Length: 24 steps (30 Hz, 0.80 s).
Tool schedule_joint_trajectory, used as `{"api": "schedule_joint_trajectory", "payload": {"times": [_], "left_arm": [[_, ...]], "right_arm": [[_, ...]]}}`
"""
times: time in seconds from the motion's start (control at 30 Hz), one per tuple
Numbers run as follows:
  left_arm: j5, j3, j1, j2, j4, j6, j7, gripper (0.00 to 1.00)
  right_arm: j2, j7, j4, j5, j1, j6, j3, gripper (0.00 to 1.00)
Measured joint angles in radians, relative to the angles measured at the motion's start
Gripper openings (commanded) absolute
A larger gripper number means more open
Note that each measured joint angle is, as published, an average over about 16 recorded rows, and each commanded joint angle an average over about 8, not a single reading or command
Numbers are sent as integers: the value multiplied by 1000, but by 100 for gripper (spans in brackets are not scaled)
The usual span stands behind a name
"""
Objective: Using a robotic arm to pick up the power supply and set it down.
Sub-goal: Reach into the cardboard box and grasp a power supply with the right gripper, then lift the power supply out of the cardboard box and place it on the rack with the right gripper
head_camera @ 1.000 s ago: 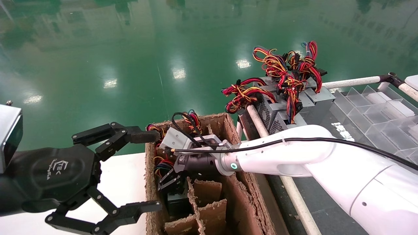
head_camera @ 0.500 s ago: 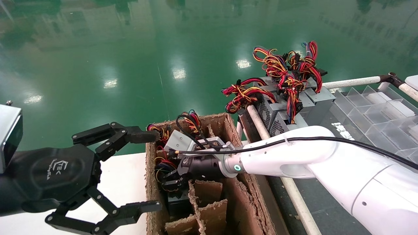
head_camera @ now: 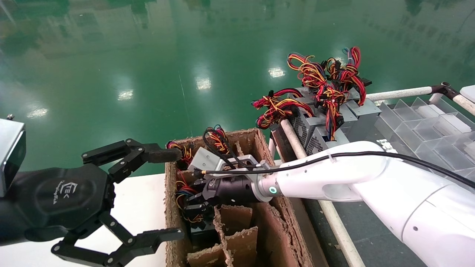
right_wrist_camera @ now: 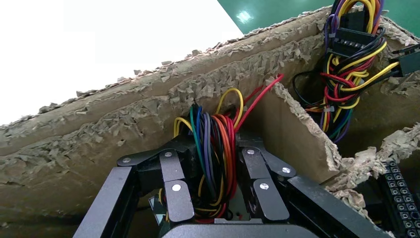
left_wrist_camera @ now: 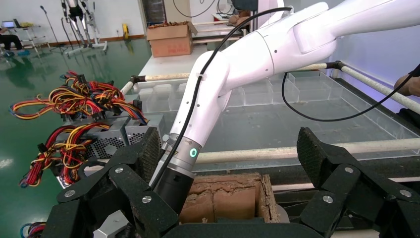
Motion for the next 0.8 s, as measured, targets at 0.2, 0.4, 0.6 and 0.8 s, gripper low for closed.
{"api": "schedule_joint_trajectory", "payload": {"times": [0.2, 0.4, 0.6, 0.8], "left_arm": [[0, 0, 0, 0, 0, 0, 0, 100], [0, 0, 0, 0, 0, 0, 0, 100], [0, 0, 0, 0, 0, 0, 0, 100], [0, 0, 0, 0, 0, 0, 0, 100]], "right_arm": [[5, -20, -16, 33, 8, -38, 5, 0], [14, -59, -43, 79, 28, -131, 24, 0], [23, -109, -92, 128, 53, -243, 50, 0], [34, -159, -150, 170, 74, -329, 78, 0]]}}
